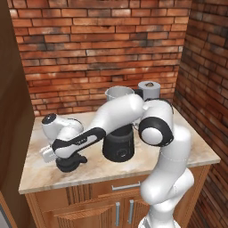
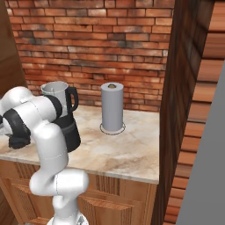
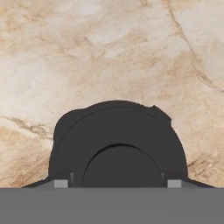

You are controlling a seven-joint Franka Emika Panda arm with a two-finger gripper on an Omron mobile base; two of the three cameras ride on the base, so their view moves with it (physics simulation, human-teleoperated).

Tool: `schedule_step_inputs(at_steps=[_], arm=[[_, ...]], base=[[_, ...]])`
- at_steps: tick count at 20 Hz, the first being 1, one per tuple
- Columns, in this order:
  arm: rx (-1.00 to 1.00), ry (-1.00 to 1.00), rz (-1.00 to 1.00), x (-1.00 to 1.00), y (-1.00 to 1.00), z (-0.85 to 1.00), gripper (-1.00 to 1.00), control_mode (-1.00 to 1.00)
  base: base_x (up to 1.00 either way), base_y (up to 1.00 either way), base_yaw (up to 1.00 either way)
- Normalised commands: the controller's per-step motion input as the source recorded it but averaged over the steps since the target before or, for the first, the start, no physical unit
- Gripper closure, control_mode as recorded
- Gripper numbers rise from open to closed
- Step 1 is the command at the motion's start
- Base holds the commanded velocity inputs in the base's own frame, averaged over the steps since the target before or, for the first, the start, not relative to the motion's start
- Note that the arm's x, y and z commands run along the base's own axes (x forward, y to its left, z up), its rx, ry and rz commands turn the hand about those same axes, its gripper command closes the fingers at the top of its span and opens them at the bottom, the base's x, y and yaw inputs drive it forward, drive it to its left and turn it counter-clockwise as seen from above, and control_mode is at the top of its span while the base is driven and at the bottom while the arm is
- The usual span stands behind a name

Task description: Open the blender lid, put the tangerine in the blender, close the lid, and start the blender.

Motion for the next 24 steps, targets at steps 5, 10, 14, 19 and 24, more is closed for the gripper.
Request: schedule_step_inputs(at_steps=[5, 10, 14, 19, 24], arm=[[0.01, -0.13, 0.0, 0.0, -0.28, -0.25, 1.0, -1.0], [0.04, -0.12, 0.02, 0.0, -0.39, -0.31, 1.0, -1.0], [0.05, -0.06, 0.01, 0.0, -0.38, -0.16, 1.0, -1.0], [0.02, 0.0, 0.0, 0.04, -0.11, 0.27, 1.0, -1.0], [0.0, 0.0, -0.01, 0.01, -0.09, 0.96, 1.0, -1.0]], base=[[0.0, 0.0, 0.0], [0.0, 0.0, 0.0], [0.0, 0.0, 0.0], [0.0, 0.0, 0.0], [0.0, 0.0, 0.0]])
